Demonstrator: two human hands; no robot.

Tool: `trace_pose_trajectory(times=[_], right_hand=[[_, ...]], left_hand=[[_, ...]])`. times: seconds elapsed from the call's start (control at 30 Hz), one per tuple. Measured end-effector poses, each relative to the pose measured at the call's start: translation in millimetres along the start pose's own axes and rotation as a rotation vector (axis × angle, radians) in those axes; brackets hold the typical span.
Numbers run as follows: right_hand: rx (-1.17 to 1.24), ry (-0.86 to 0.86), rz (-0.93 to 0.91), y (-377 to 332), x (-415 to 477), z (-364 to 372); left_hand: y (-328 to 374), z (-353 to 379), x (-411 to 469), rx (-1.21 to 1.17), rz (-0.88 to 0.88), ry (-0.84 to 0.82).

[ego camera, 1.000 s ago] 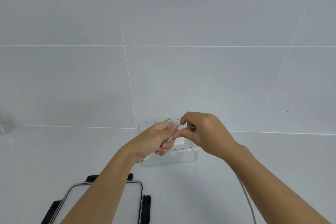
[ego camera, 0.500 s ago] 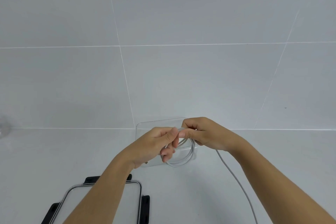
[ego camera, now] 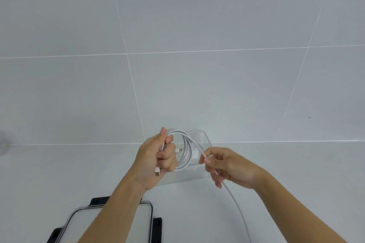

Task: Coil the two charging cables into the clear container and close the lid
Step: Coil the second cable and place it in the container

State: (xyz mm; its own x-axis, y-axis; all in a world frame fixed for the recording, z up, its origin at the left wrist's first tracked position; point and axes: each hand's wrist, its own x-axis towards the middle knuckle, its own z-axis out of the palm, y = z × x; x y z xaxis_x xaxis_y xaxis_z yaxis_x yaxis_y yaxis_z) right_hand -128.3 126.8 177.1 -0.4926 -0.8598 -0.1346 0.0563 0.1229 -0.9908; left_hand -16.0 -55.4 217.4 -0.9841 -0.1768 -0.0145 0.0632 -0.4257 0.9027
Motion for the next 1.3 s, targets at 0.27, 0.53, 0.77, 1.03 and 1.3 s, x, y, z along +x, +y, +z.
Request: trace_pose_trajectory(times=[0.27,0.53,0.77,1.03,1.3], right_hand=[[0.022,0.366,-0.005,26.6,-18.4,-17.6],[-1.476,0.598,0.004,18.4,-1.0,-9.9],[-1.663,-0.094,-0.399,-5.8,-5.5,44.5],[-1.207,0.059,-0.771,-45.0,-17.9,49.4],[-0.920,0.514,-0.670,-52.4,-2.0,29.0]], left_hand=[[53.0,-20.1,13.3,-0.355,0.243,0.176],[41.2,-16.5,19.5,-0.268,0.175,0.161],[22.7,-9.3,24.9,0.080,0.123,0.183],[2.5,-9.1,16.5,0.640,0.028,0.072],[-10.6,-2.3,8.7,0.812,-0.066,-0.100]])
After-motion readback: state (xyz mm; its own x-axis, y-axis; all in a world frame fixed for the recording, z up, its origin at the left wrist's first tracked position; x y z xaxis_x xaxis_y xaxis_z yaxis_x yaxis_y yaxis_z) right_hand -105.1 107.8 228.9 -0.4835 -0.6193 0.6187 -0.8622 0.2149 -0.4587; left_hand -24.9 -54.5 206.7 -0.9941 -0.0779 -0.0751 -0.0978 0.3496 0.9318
